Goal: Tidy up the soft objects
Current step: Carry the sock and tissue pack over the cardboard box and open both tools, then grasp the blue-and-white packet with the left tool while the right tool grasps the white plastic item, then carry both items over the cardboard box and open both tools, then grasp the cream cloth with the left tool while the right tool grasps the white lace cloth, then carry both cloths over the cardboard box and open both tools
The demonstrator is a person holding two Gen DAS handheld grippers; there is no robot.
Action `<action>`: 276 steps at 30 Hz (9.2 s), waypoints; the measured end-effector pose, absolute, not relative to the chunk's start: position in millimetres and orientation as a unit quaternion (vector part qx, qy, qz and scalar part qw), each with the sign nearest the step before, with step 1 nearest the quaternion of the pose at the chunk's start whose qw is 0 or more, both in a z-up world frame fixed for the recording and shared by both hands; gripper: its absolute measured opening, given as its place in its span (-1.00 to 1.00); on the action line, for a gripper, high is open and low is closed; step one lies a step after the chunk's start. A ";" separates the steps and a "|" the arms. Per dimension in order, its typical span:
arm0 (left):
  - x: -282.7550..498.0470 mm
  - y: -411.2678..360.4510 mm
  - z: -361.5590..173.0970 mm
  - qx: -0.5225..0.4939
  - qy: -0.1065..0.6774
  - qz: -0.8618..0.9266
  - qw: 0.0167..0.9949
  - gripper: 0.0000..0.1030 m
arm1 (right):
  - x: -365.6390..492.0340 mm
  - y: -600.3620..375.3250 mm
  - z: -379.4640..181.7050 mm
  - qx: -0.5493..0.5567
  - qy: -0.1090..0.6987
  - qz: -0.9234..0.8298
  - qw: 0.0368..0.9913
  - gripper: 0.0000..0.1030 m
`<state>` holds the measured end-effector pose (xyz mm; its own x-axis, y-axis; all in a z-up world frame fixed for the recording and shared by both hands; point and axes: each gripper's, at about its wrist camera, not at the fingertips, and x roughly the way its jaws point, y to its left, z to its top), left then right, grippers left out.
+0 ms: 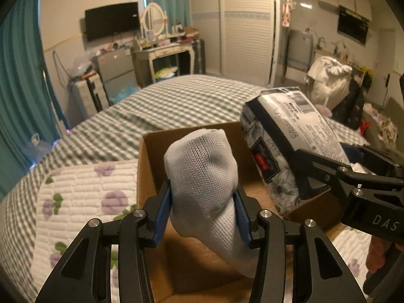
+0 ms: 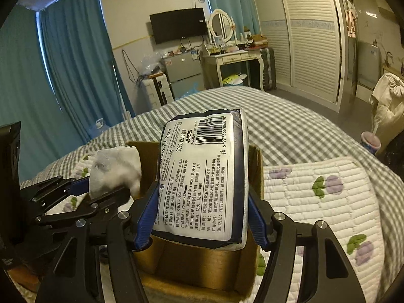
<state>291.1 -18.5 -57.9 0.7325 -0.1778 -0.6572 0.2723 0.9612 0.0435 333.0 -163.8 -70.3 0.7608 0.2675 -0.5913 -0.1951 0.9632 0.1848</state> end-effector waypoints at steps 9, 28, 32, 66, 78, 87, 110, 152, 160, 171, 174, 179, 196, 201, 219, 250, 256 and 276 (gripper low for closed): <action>268.0 -23.5 -25.5 0.076 0.320 -0.094 0.940 0.71 | 304.9 -171.2 -38.8 0.048 0.311 0.108 0.943 0.54; 71.9 27.3 90.7 0.045 0.265 -0.049 0.962 0.87 | 78.8 -174.3 85.4 -0.036 0.263 0.087 0.960 0.89; 61.9 26.5 52.2 0.036 0.298 -0.051 0.953 0.87 | 60.7 -175.9 40.8 -0.038 0.288 0.079 0.954 0.89; 89.5 -14.4 -141.2 0.034 0.447 -0.110 0.887 -0.66 | 126.0 -167.9 -179.8 0.033 0.459 0.093 0.883 -0.37; 55.6 0.9 -86.6 0.020 0.409 -0.108 0.906 -0.67 | 89.5 -162.3 -129.3 0.041 0.421 0.100 0.901 -0.38; 27.5 11.8 -29.5 0.017 0.356 -0.103 0.928 -0.67 | 57.3 -142.3 -67.4 0.025 0.366 0.108 0.924 -0.38; 145.7 7.9 58.1 0.054 0.277 -0.093 0.955 -0.67 | 163.9 -138.2 82.3 -0.007 0.245 0.117 0.962 -0.37; 226.9 4.1 66.5 0.063 0.267 -0.075 0.959 0.57 | 285.7 -161.5 48.8 0.017 0.295 0.058 0.953 0.36; 123.2 32.1 158.1 0.047 0.190 -0.057 0.979 1.00 | 167.1 -160.1 149.1 -0.012 0.239 0.049 0.970 0.89; 43.6 50.1 113.2 0.078 0.223 -0.047 0.970 1.00 | 73.2 -140.9 90.6 -0.032 0.269 0.077 0.959 1.00; 43.3 51.4 69.8 0.082 0.251 -0.046 0.963 1.00 | 71.5 -133.0 36.6 -0.030 0.299 0.076 0.951 1.00; 52.5 61.0 -2.3 0.075 0.303 -0.029 0.949 1.00 | 90.9 -124.7 -47.7 0.005 0.364 0.089 0.927 1.00; 77.5 74.5 -116.5 0.054 0.376 -0.012 0.925 1.00 | 131.1 -85.9 -155.9 0.023 0.462 0.113 0.879 -0.21; 76.1 69.9 -115.4 0.052 0.382 -0.016 0.923 1.00 | 119.3 -83.9 -145.2 0.018 0.449 0.132 0.884 -0.49; 97.5 -33.6 -126.3 0.032 0.428 -0.103 0.897 0.44 | 113.6 -181.0 -137.3 0.067 0.425 0.075 0.900 -0.49; 67.1 -23.3 -35.8 0.039 0.358 -0.125 0.925 -0.55 | 85.5 -171.6 -59.6 0.054 0.354 0.083 0.930 -0.49; 72.6 -10.5 2.7 0.042 0.317 -0.125 0.939 -0.54 | 95.2 -152.9 -20.8 0.024 0.321 0.092 0.942 -0.49; 246.8 -3.2 9.9 0.050 0.295 -0.118 0.947 -0.54 | 284.2 -139.0 21.3 -0.001 0.282 0.113 0.953 -0.49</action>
<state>246.8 -3.2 9.9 0.7983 -0.1950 -0.5698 0.2534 0.9671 0.0240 284.2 -139.0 21.3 0.8156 0.2156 -0.5370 -0.2163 0.9743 0.0626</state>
